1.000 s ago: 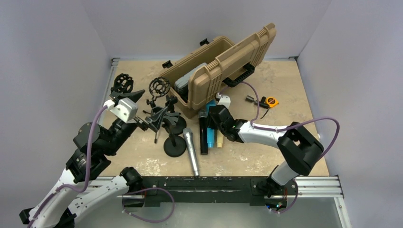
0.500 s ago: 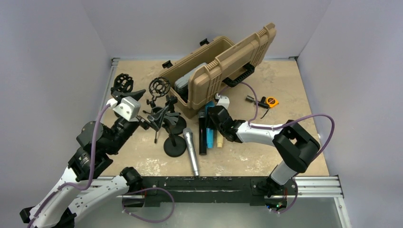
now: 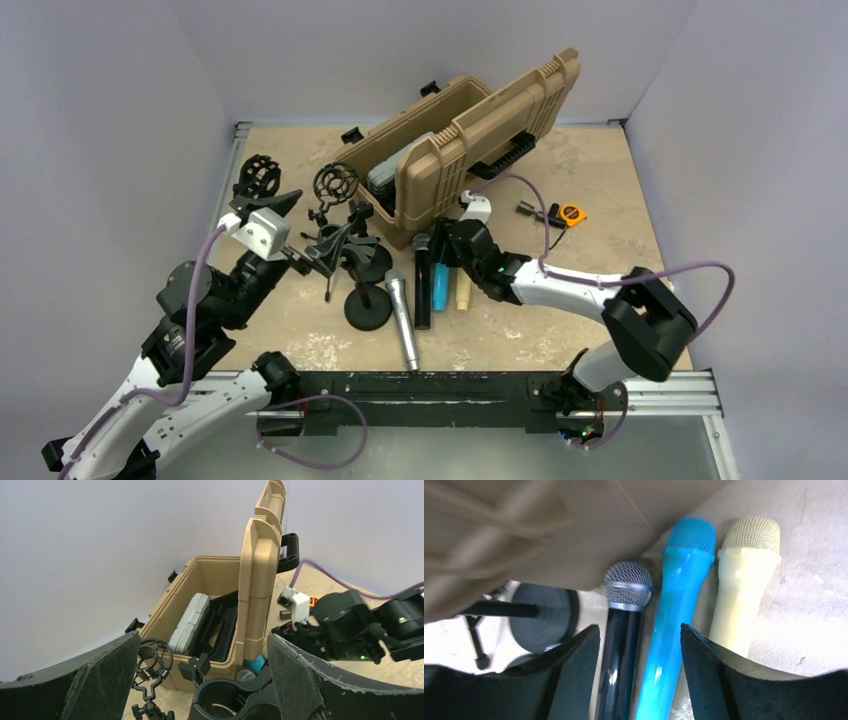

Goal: Remove the microphone from the stand

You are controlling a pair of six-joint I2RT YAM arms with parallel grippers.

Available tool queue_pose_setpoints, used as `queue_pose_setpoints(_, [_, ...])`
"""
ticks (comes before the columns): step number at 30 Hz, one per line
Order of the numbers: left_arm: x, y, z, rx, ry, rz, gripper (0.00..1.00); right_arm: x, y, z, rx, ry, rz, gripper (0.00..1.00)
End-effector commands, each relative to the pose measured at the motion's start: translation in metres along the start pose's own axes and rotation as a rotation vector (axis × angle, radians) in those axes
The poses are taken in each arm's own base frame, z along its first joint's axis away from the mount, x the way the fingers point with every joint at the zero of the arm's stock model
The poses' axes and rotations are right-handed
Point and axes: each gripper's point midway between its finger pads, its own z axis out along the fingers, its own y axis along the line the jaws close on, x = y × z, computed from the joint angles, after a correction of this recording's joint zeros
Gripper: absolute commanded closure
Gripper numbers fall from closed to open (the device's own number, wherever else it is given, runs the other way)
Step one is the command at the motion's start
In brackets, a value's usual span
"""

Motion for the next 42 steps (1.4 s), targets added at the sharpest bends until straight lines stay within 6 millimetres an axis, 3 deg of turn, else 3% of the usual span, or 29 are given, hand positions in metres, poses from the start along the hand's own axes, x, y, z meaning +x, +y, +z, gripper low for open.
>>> queue_pose_setpoints(1, [-0.022, 0.01, -0.012, -0.037, -0.095, -0.007, 0.06, -0.07, 0.02, -0.037, -0.098, -0.208, 0.064, 0.4])
queue_pose_setpoints(9, [-0.057, 0.043, -0.039, -0.182, -0.211, -0.049, 0.0, -0.159, 0.009, -0.131, -0.137, -0.479, 0.17, 0.31])
queue_pose_setpoints(15, [-0.069, 0.062, -0.061, -0.264, -0.262, -0.05, 0.0, -0.233, -0.015, -0.236, -0.19, -0.761, 0.268, 0.28])
queue_pose_setpoints(18, [-0.07, 0.066, -0.069, -0.28, -0.28, -0.072, 0.0, -0.25, -0.019, -0.277, -0.261, -0.863, 0.244, 0.2])
queue_pose_setpoints(19, [-0.068, 0.064, -0.068, -0.27, -0.276, -0.086, 0.0, -0.252, -0.014, -0.283, -0.293, -0.877, 0.211, 0.19])
queue_pose_setpoints(20, [-0.066, 0.06, -0.066, -0.246, -0.267, -0.095, 0.0, -0.25, 0.002, -0.29, -0.386, -0.875, 0.144, 0.17])
queue_pose_setpoints(24, [-0.05, 0.044, -0.052, -0.178, -0.134, -0.118, 0.0, -0.227, 0.077, -0.302, -0.759, -0.797, -0.091, 0.15])
queue_pose_setpoints(26, [-0.045, 0.045, -0.049, -0.187, -0.079, -0.119, 0.0, -0.206, 0.114, -0.307, -0.972, -0.728, -0.167, 0.13])
queue_pose_setpoints(30, [-0.044, 0.048, -0.051, -0.205, -0.075, -0.115, 0.0, -0.178, 0.154, -0.333, -1.275, -0.67, -0.128, 0.1])
queue_pose_setpoints(33, [-0.044, 0.049, -0.053, -0.21, -0.087, -0.117, 0.0, -0.178, 0.185, -0.323, -1.234, -0.619, -0.043, 0.1])
queue_pose_setpoints(35, [-0.042, 0.049, -0.053, -0.212, -0.082, -0.117, 0.0, -0.181, 0.204, -0.305, -1.152, -0.569, 0.009, 0.1])
queue_pose_setpoints(38, [-0.035, 0.048, -0.053, -0.209, -0.054, -0.116, 0.0, -0.181, 0.217, -0.273, -1.036, -0.508, 0.07, 0.1])
queue_pose_setpoints(42, [-0.03, 0.047, -0.055, -0.207, -0.048, -0.119, 0.01, -0.178, 0.232, -0.232, -0.878, -0.462, 0.016, 0.11])
